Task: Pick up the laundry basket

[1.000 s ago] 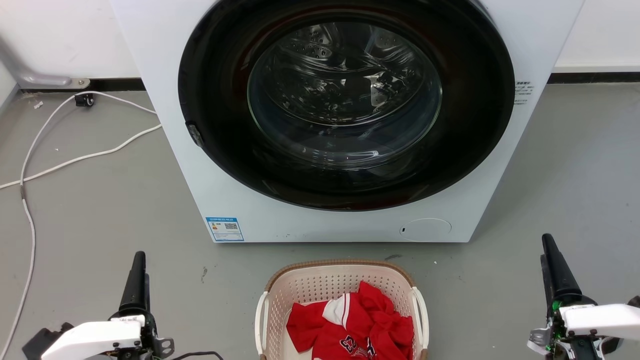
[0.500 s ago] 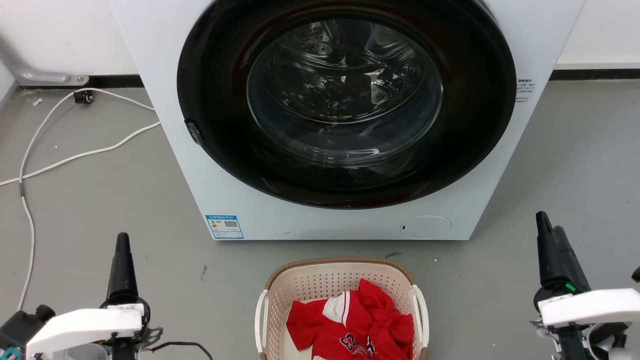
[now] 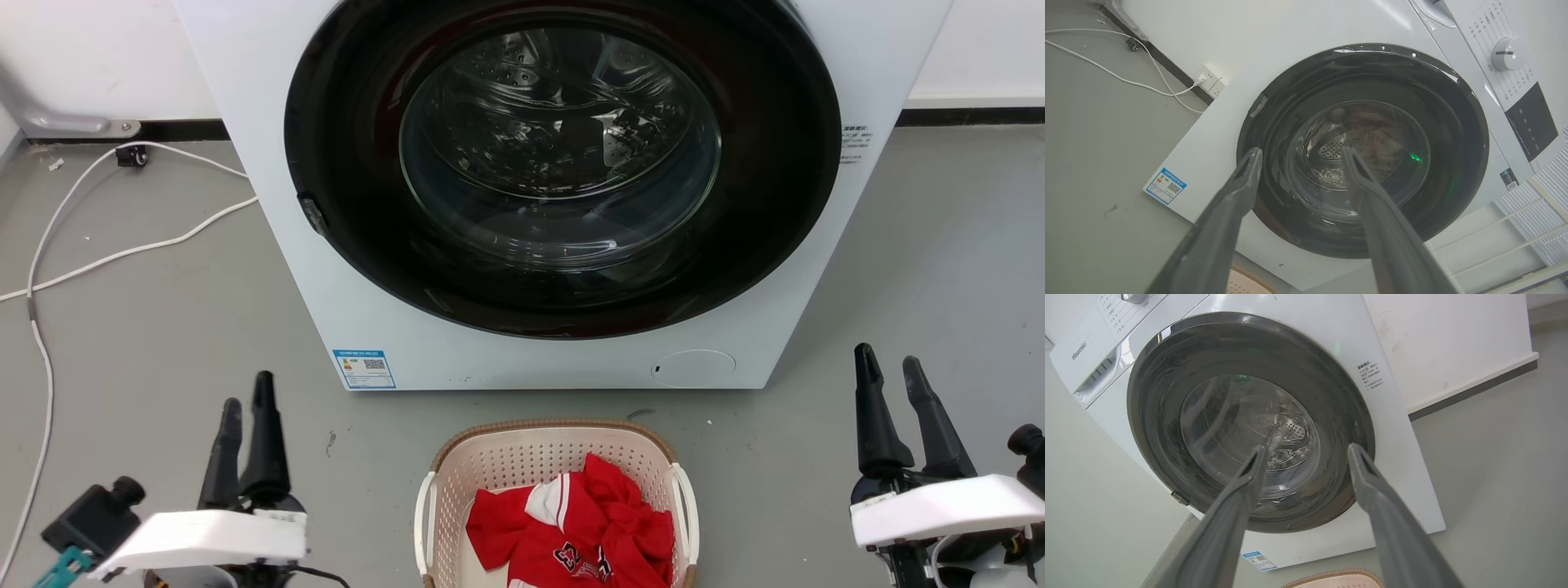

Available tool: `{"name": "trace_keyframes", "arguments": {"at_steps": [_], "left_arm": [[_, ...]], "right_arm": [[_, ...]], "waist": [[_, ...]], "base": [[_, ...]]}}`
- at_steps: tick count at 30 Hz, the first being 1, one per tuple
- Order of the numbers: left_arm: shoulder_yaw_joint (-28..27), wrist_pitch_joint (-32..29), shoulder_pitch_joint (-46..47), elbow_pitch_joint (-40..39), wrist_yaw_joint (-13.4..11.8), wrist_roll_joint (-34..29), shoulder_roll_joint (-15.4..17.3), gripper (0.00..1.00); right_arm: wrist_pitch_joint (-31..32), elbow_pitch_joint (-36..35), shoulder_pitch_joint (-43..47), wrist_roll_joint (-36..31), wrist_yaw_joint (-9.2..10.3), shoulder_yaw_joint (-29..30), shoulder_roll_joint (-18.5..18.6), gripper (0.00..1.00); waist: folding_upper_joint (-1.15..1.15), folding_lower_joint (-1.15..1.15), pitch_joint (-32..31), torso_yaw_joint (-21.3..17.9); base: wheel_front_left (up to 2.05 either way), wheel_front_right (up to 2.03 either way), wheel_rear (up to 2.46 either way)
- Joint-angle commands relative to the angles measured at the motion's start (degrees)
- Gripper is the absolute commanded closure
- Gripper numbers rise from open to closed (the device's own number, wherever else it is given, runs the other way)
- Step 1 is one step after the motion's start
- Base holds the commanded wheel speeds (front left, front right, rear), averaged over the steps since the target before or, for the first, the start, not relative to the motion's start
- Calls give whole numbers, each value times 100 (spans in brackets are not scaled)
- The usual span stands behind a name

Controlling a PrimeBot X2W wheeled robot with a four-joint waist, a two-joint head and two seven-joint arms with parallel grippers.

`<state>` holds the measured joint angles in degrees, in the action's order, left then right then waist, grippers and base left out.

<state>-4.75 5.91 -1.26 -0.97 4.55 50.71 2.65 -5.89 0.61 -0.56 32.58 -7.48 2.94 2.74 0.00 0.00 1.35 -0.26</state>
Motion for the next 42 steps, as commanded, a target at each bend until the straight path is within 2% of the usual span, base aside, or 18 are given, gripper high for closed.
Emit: {"name": "trace_keyframes", "arguments": {"at_steps": [1,11,18,27,42], "left_arm": [[107,65,-17,-153,1,-332,22,0],[675,227,-143,-235,-114,-1781,23,0],[917,332,-215,-105,-252,-2508,24,0],[1254,458,-239,-163,-378,-3203,187,0],[1765,638,-211,-148,-833,-3947,430,0]], "right_arm": [[-63,-78,11,-239,-1,-7,19,0],[-224,138,129,-932,-1,-36,19,0],[-336,179,177,-1400,-1,0,20,0],[-454,161,230,-1954,-1,-148,20,0],[-636,302,239,-2606,-1,-228,20,0]], "waist": [[0,0,-1,-2],[0,0,-4,-3],[0,0,13,-5],[0,0,71,-2],[0,0,119,1]], "base": [[0,0,0],[0,0,0],[0,0,0],[0,0,0],[0,0,0]]}}
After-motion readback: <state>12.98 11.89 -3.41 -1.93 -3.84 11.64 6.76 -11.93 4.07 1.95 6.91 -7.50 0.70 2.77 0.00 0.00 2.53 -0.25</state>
